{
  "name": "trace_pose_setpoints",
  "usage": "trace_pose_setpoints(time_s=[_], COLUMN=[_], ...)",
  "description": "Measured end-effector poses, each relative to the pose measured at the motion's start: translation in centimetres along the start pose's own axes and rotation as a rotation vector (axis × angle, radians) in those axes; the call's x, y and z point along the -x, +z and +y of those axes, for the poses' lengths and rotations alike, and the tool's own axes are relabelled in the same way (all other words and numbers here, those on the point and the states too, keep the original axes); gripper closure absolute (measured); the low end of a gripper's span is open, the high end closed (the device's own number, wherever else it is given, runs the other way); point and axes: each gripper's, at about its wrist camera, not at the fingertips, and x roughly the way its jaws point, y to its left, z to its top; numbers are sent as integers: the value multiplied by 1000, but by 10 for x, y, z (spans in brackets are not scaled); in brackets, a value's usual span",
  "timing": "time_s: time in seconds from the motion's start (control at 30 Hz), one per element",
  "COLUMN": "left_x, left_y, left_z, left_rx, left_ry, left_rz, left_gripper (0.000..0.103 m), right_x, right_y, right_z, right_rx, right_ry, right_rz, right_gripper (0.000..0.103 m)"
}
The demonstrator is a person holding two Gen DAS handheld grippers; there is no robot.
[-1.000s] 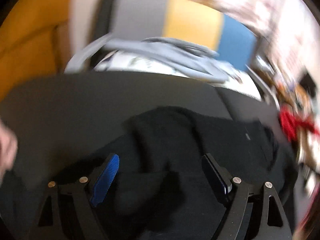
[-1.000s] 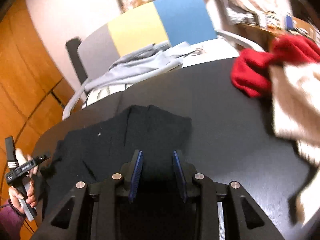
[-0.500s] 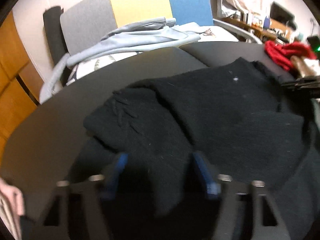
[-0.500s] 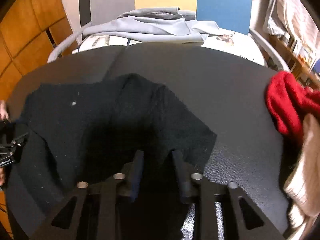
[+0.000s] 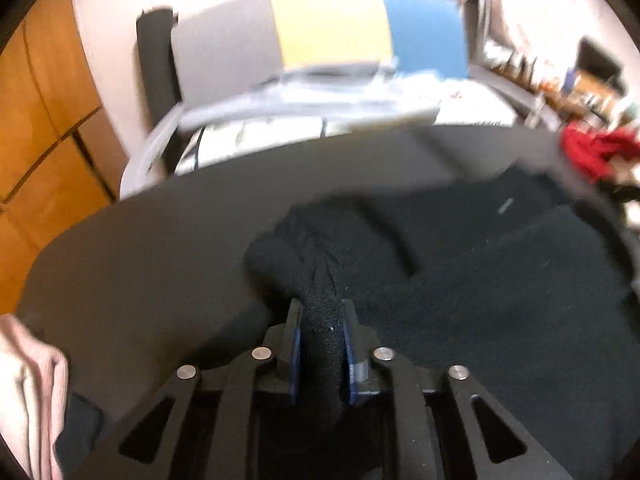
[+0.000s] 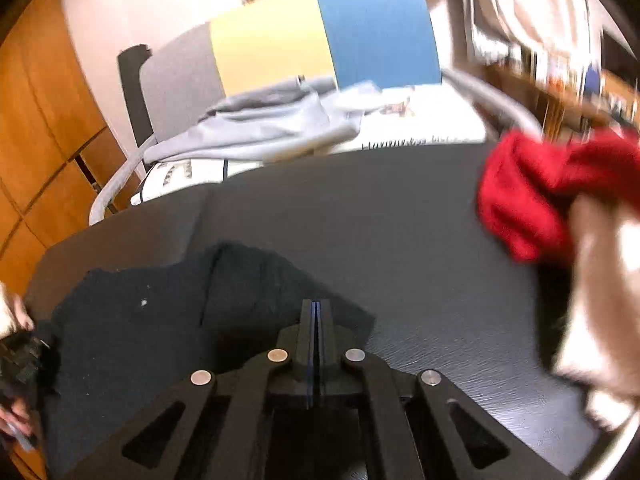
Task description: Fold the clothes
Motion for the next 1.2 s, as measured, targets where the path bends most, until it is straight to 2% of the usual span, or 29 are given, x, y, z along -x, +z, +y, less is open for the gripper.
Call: trace_pose_setpoints(time_s=[0.03,0.07,0.1,0.2,0.23,0.3,0.37,0.43,0.57,0.63,0.67,0.73,0.77,0.8,0.87,0.97,1.07,1.13,1.2], left_x=[-10,-10,-3,20,30,50,64,77,70,55,52,44,41,40,39,38,35,33,34], left_y=[-2,-3,-4,-6,-9,-13,-17,-29,-50,-56,-61,-67,-69,-71,-74,-80,-89,-88,-87], left_z=[-2,-4,-5,-6,-2,4,10,8,-5,-5,-2,5,10,14,21,29,29,25,25], left_rx=[-6,-18,-28,-44,-18,34,104,141,140,149,165,221,253,281,327,376,394,378,374], left_ry=[36,51,66,104,115,137,88,46,82,89,100,105,95,85,78,52,0,12,15], left_rz=[29,16,-15,-74,-103,-160,-183,-213,-198,-134,-119,-96,-83,-78,-72,-62,-50,-41,-38], left_gripper=[72,72,64,24,22,21,20,20,17,17,17,17,17,17,17,15,8,7,7], right_x=[-6,-6,4,38,51,66,72,72,57,46,42,39,36,35,38,53,51,54,57], right_y=[-3,-4,-9,-27,-36,-59,-81,-93,-102,-102,-98,-91,-86,-84,-82,-89,-101,-101,-100], right_z=[-6,-13,-20,-41,-47,-52,-46,-31,15,31,35,38,37,32,19,-4,-25,-30,-36], right_rx=[-43,-72,-114,-228,-256,-279,-225,-125,187,261,275,260,237,185,70,-59,-140,-148,-157], right_ry=[7,2,13,43,53,63,88,63,-45,-117,-115,-110,-117,-113,-95,-135,-127,-130,-132], right_rz=[18,19,-12,-94,-116,-100,-43,-10,37,40,23,-30,-43,-44,-52,-90,-52,-53,-53], right_gripper=[94,88,86,80,80,80,80,80,79,79,79,79,82,91,93,95,95,92,75])
